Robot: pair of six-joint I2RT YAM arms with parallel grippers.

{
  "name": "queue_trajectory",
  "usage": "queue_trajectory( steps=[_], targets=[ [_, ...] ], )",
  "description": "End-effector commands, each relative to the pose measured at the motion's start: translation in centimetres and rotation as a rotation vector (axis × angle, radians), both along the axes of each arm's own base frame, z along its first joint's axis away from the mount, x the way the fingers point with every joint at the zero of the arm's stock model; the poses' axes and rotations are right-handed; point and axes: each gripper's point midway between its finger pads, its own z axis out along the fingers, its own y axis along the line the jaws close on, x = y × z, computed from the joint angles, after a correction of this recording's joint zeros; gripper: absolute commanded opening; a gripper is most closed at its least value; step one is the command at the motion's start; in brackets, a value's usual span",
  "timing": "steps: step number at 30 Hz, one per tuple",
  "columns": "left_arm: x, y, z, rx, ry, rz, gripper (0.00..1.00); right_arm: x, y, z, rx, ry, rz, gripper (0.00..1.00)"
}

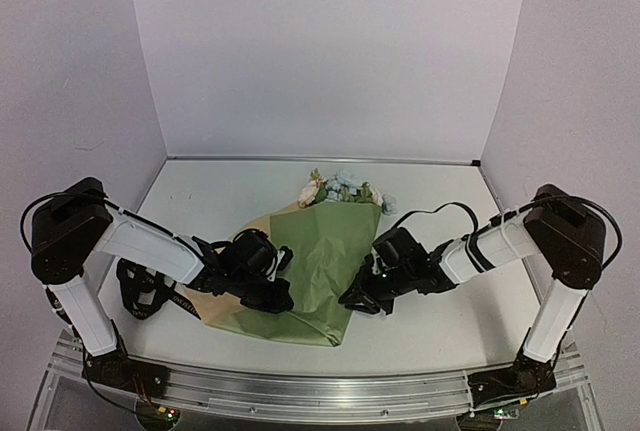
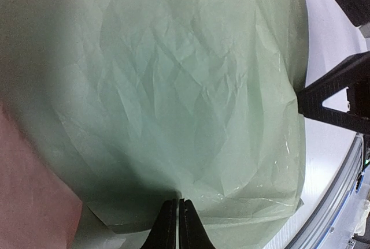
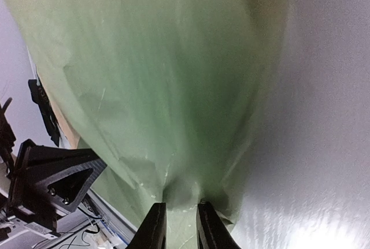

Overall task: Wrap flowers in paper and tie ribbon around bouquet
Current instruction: Press the fold line on the 2/3-folded wrapping paper.

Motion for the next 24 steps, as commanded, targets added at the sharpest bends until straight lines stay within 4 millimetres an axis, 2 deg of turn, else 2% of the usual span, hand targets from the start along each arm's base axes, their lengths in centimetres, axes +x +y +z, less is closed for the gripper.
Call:
queue_trajectory(
  steps=[1, 10, 16, 24],
  targets=[
    [0.1, 1.4, -1.2, 0.083, -0.003, 0.016, 0.04, 2.3, -0.7, -0.6, -0.005, -0.009, -0.071, 0.19],
    [-0.1, 1.5, -1.5, 0.097, 0.003, 0.004, 0.04, 6.0, -2.0, -0.9, -0.015, -0.027, -0.174, 0.19],
    [-0.1, 1.6, -1.5, 0.111, 0.000, -0.006, 0.04, 9.5, -3.0, -1.1, -0.003, -0.016, -0.254, 0.19],
    [-0.1, 1.8, -1.6, 0.124, -0.003, -0.019, 0.04, 14.2, -5.5, -1.1, 0.015, -0.012, -0.361, 0.19]
  ],
)
